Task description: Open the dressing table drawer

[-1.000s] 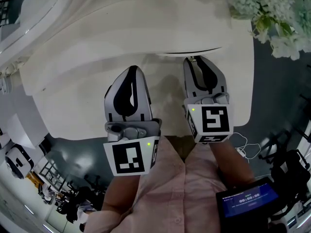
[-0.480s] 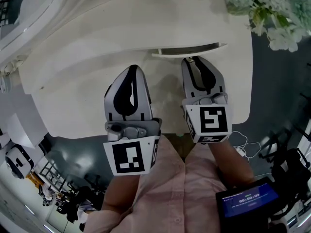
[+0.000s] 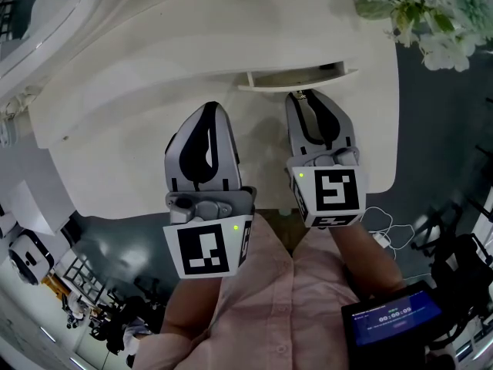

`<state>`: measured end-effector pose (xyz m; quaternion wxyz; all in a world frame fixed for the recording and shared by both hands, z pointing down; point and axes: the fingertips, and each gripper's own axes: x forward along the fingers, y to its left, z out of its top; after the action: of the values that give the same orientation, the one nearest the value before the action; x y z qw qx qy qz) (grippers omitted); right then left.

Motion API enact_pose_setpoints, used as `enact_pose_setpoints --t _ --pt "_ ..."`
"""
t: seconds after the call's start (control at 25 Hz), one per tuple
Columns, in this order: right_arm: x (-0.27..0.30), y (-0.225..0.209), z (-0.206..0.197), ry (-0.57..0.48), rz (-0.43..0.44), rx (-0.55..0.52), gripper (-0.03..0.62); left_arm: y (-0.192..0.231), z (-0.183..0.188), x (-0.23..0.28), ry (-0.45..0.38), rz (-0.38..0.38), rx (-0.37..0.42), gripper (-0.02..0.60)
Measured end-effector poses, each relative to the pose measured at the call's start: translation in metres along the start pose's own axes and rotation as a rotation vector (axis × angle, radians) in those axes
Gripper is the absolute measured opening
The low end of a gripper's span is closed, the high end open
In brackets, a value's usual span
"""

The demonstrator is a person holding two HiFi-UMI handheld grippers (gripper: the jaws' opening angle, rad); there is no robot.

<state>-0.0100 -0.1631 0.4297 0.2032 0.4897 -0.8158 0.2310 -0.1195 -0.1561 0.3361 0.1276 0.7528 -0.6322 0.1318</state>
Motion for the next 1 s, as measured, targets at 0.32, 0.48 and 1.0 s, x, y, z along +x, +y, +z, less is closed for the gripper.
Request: enact_pose_setpoints --t 0.32,0.48,1.0 --pt "-0.003 0.001 -0.003 0.003 -0.003 0.002 0.104 -0.002 -0.001 -0.003 0.001 -0.005 0.001 0.021" --pt "-0.005 0.001 -0.004 0.001 -0.005 0.009 0.104 -0.004 -0.002 -0.003 -0.002 -0.01 0.003 0.021" --pt "-0.014 0.0 -0.013 0.001 -0.008 0.019 0.104 -0.013 -0.004 -0.008 -0.006 -0.019 0.009 0.021"
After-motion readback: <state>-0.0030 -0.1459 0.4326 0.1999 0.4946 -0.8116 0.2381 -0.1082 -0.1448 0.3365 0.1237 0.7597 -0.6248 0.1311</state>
